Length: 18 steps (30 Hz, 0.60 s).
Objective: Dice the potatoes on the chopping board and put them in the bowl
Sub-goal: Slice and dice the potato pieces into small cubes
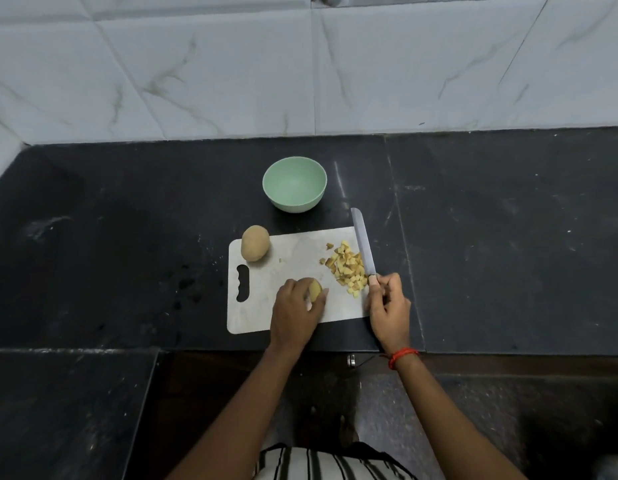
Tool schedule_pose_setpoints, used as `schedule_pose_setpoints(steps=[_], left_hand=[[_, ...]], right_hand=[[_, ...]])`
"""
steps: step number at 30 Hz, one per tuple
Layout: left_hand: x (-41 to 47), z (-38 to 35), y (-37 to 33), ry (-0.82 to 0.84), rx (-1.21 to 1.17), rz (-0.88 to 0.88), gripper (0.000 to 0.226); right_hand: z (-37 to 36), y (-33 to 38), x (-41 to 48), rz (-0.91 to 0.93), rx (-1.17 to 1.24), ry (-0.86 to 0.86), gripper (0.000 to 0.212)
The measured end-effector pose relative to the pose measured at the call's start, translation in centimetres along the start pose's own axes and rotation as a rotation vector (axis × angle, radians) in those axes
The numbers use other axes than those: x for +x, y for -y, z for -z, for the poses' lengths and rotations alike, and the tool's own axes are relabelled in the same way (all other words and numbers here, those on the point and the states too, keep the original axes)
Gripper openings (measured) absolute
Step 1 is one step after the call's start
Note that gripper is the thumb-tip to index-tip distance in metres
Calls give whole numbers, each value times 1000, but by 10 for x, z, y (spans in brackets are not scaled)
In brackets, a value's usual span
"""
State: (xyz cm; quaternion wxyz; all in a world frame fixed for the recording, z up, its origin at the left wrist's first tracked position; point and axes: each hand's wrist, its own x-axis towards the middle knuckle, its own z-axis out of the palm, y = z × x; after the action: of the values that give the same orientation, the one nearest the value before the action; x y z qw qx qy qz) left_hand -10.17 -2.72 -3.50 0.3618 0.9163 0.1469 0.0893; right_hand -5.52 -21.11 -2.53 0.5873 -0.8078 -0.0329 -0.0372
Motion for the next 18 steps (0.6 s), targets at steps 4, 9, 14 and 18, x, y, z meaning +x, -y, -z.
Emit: schedule_pose_setpoints(steps=[4,9,14,18], left_hand=[[11,12,14,114,-103,-116,52],[15,18,28,217,-109,-191,60],[7,9,24,48,-194,-141,48],[2,3,22,-43,-175,-113,49]], right_hand=[[2,2,1,2,0,28,21],[4,1,1,35,-31,57,24],[4,0,-2,88,-102,98,23],[1,-4,-4,145,-214,134,15]])
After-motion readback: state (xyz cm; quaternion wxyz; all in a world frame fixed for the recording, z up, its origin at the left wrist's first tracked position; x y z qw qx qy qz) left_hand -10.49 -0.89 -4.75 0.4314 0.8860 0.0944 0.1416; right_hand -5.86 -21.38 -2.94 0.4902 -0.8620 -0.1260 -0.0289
